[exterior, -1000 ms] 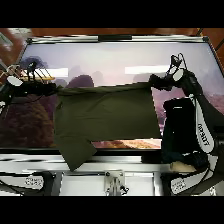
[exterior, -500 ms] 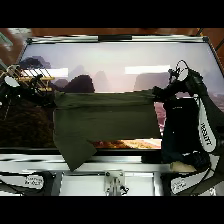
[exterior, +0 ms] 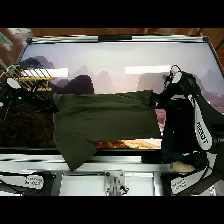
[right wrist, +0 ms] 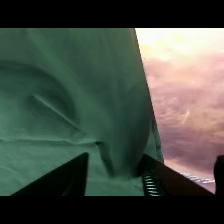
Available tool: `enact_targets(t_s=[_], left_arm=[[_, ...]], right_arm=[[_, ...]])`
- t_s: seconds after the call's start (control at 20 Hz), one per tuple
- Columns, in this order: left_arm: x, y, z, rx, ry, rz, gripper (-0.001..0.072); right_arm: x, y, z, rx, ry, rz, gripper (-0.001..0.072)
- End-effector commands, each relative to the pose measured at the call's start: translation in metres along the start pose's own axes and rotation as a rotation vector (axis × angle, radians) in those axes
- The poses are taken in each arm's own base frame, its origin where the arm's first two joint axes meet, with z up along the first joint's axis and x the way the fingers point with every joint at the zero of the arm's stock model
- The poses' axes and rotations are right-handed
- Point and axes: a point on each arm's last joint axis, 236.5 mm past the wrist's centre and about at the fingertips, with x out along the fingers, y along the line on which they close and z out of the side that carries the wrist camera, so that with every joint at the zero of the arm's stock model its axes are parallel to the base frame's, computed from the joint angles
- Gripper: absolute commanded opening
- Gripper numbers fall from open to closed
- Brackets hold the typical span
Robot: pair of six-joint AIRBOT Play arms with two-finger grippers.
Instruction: Fold the shirts.
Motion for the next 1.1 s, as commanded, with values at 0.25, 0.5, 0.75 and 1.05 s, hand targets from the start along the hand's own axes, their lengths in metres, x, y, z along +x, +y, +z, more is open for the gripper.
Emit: enact_targets(t_s=[0.25, 0.5, 0.75, 1.05], left_arm=[[-0.037, 0.002, -0.064, -0.135, 0.078, -0.035, 0.0568], [0.016, -0.004, -0.191, -0.272, 0.084, -0.136, 0.0460], [0.039, -0.008, -0.213, -0.289, 0.053, -0.153, 0.0468], [0.052, -0.006, -0.201, -0.265, 0.035, -0.132, 0.0452]], right_arm=[[-0.097, -0.050, -0.038, -0.109, 0.053, -0.114, 0.0475], [-0.114, -0.070, -0.074, -0.091, 0.045, -0.082, 0.0475], [-0.112, -0.060, -0.071, -0.098, 0.008, -0.044, 0.0475], [-0.112, -0.058, -0.060, -0.089, -0.037, -0.035, 0.0475]])
